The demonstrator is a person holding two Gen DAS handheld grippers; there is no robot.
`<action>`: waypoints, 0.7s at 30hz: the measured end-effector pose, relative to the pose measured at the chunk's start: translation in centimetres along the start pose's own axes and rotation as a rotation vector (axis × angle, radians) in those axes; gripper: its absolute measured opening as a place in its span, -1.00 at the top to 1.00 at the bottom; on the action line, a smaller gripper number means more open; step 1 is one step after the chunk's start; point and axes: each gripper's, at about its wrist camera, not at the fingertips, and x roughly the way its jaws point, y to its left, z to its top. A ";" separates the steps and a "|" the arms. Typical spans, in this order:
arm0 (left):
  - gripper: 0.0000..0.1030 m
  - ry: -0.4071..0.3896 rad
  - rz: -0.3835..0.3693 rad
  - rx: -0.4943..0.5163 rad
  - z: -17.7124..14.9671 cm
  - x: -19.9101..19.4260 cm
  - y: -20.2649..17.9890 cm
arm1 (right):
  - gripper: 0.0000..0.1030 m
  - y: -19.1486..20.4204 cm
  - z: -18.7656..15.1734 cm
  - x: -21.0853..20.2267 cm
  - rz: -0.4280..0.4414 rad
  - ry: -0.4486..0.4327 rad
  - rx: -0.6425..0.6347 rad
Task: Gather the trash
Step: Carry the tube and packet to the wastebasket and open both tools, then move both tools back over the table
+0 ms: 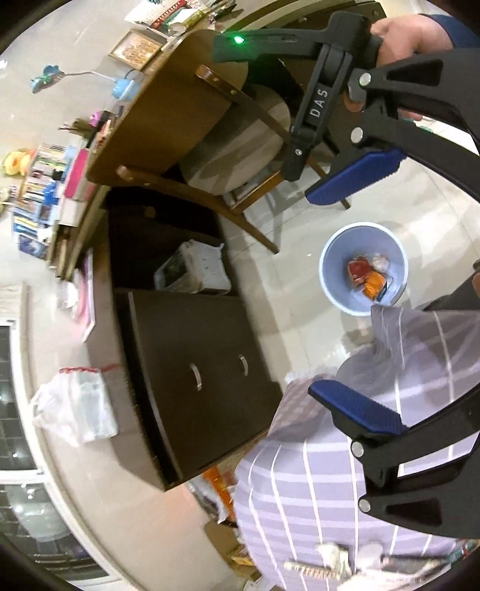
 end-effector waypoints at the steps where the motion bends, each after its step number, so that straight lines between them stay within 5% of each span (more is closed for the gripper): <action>1: -0.82 -0.015 0.005 -0.002 0.0 -0.8 0.3 | -0.88 0.9 0.1 -0.7 0.006 -0.014 -0.016; 11: -0.84 -0.144 0.060 -0.063 -1.0 -8.4 4.2 | -0.88 9.6 -0.4 -5.0 0.096 -0.090 -0.172; 21: -0.85 -0.231 0.208 -0.138 -3.0 -14.3 9.2 | -0.88 17.8 -2.7 -6.8 0.170 -0.110 -0.347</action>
